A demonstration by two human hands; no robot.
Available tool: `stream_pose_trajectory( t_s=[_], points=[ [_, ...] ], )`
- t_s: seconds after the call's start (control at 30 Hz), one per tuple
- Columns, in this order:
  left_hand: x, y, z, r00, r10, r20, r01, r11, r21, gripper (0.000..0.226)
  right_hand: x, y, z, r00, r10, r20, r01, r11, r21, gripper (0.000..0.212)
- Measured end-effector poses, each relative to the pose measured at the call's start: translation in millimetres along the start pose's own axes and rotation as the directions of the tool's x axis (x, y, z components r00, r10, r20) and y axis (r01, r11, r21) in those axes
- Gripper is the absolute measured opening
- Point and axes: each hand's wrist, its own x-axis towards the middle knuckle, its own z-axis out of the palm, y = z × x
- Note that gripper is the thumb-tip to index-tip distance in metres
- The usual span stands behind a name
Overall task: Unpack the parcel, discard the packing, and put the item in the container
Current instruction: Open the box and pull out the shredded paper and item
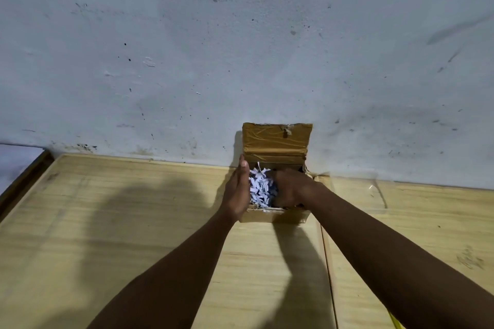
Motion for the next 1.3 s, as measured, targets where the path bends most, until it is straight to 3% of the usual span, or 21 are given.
stream_pose_trajectory(
  t_s=[0.07,0.17,0.4,0.57,0.77,1.03,1.17,1.3],
  points=[
    [1.1,0.6,-1.6,0.999,-0.025,0.023,0.026,1.0,-0.008,0.073,10.8,-1.5,1.2,0.997,0.029,0.073,-0.021,0.995,-0.099,0.056],
    [2.2,-0.2,-3.1,0.998,-0.04,0.041,0.041,0.999,-0.015,0.074,18.0,-2.6,10.4,0.999,0.034,0.01,-0.031,0.978,-0.206,0.055],
    [0.9,2.0,-1.2,0.998,-0.056,0.039,0.058,0.997,-0.044,0.076,28.1,-1.0,24.1,1.0,-0.022,-0.016,0.018,0.979,-0.204,0.048],
    [4.4,2.4,-0.2,0.995,-0.091,0.049,0.095,0.992,-0.088,0.087,31.0,-6.0,24.4,0.999,0.029,-0.012,-0.031,0.989,-0.147,0.043],
    [8.5,-0.2,-3.0,0.987,-0.12,0.107,0.136,0.978,-0.157,0.101,27.3,-4.5,7.1,1.0,0.018,0.013,-0.016,0.995,-0.1,0.053],
    [-9.4,15.2,-21.2,0.986,-0.142,0.087,0.161,0.946,-0.282,0.071,2.0,-12.2,-25.7,0.999,-0.028,0.038,0.026,0.998,0.056,0.084],
    [-13.6,7.4,-30.2,0.984,-0.143,0.106,0.167,0.947,-0.274,0.088,-8.6,-16.4,-43.4,0.99,-0.121,0.067,0.111,0.984,0.137,0.068],
    [-23.1,9.3,-34.1,0.983,-0.145,0.111,0.17,0.949,-0.264,0.087,-25.7,-27.9,-63.2,0.989,-0.126,0.078,0.113,0.981,0.16,0.054]
  ],
)
